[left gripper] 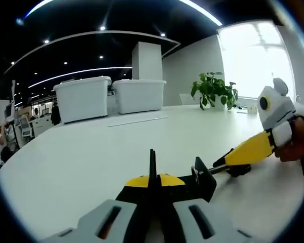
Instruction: Clamp the fixed fixture on the desktop, loosen the retaining clip, secure it to the edge of the desk, and tighten the retaining clip.
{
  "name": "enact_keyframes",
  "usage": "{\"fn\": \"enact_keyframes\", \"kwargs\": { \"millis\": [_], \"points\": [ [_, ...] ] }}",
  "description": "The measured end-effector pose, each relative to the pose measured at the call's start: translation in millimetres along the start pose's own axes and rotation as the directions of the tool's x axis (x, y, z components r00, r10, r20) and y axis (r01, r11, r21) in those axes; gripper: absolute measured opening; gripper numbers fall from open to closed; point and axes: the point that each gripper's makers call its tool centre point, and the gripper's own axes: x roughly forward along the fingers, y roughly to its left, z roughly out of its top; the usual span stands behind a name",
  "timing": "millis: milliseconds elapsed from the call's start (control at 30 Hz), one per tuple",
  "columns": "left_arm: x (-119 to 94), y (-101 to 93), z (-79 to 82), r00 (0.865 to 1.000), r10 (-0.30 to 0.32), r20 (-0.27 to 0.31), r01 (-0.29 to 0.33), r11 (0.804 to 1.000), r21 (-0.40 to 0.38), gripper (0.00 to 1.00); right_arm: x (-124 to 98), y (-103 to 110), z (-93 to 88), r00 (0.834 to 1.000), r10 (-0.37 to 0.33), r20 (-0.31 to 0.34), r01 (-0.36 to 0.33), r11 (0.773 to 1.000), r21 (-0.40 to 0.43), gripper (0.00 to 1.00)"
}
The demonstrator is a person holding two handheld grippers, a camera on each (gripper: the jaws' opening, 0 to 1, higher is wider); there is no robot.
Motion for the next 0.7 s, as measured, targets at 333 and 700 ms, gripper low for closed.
{"fn": "enact_keyframes", "kwargs": {
  "millis": [333,700],
  "points": [
    [1,0.0,-0.4,1.0,-0.003,-0.002,0.003,1.0,-0.007,0.05,0,20,0.5,0.994,-0.095,0.059,0.1,0.52,-0.848,0.26],
    [2,-0.3,-1.0,1.0,-0.002,-0.008,0.002,1.0,-0.003,0.05,-2,18,-2.8,0.992,-0.108,0.063,0.105,0.438,-0.893,0.28]
  ]
}}
